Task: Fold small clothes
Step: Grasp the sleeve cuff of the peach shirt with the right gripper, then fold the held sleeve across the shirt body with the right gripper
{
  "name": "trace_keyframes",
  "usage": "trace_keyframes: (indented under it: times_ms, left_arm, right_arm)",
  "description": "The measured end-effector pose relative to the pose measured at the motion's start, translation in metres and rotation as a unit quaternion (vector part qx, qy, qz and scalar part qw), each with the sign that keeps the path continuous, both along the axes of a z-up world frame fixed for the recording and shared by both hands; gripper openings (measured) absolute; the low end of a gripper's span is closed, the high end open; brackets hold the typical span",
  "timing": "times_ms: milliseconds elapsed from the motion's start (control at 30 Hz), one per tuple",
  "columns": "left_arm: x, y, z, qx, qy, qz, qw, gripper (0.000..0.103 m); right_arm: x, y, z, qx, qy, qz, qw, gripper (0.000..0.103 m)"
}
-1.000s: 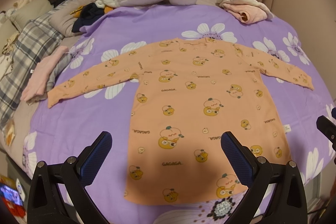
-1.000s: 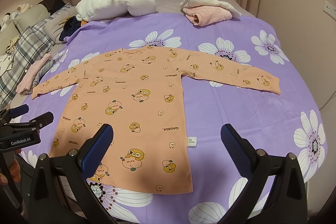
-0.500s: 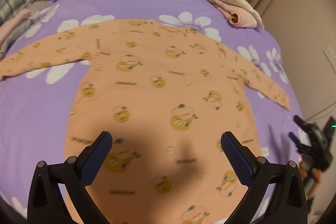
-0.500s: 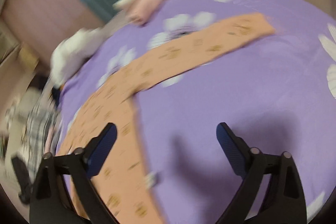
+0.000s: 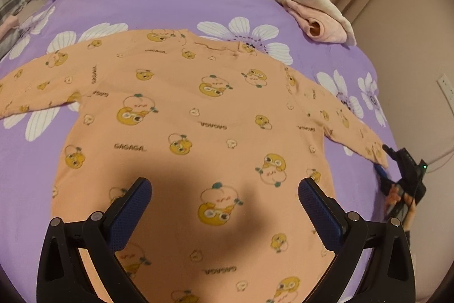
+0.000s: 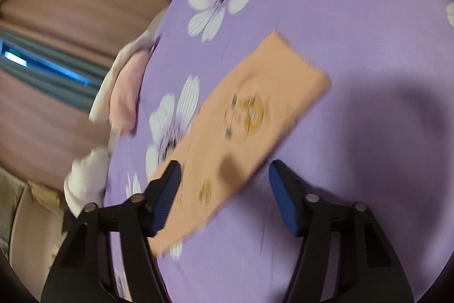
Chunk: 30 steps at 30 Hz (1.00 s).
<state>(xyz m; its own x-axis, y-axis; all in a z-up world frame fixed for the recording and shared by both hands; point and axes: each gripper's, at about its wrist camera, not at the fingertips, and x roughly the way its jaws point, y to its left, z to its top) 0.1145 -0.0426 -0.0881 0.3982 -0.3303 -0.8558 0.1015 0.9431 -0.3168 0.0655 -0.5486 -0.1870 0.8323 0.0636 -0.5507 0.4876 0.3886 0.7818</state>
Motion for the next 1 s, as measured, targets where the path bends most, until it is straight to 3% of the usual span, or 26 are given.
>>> trace_keyframes:
  times_ms: [167,267,400,633,900,1000]
  left_arm:
    - [0.008,-0.001,-0.001,0.003,0.004,0.005,1.0,0.102]
    - [0.01,0.001,-0.002,0.007,0.008,0.012,0.9999,0.102]
    - [0.009,0.009,-0.002,0.008,0.013,0.02,0.9997,0.102]
    - [0.003,0.032,0.003,0.006,0.02,0.049,0.9986,0.102]
    - [-0.011,0.065,0.021,0.005,0.002,0.068,0.9977,0.102]
    - [-0.015,0.084,0.028,-0.004,-0.003,0.078,0.997,0.102]
  right_arm:
    - [0.005,-0.029,-0.011,0.02,-0.007,-0.031,0.999,0.017]
    - [0.003,-0.038,-0.013,0.02,-0.001,-0.031,0.999,0.006]
    - [0.002,-0.037,-0.005,-0.009,-0.001,-0.02,1.0,0.007]
    - [0.018,-0.007,0.058,-0.131,-0.002,0.044,0.99,0.006]
    - [0.057,0.075,0.137,-0.247,-0.019,0.135,0.959,0.006]
    - [0.076,0.119,0.163,-0.287,-0.022,0.173,0.942,0.006]
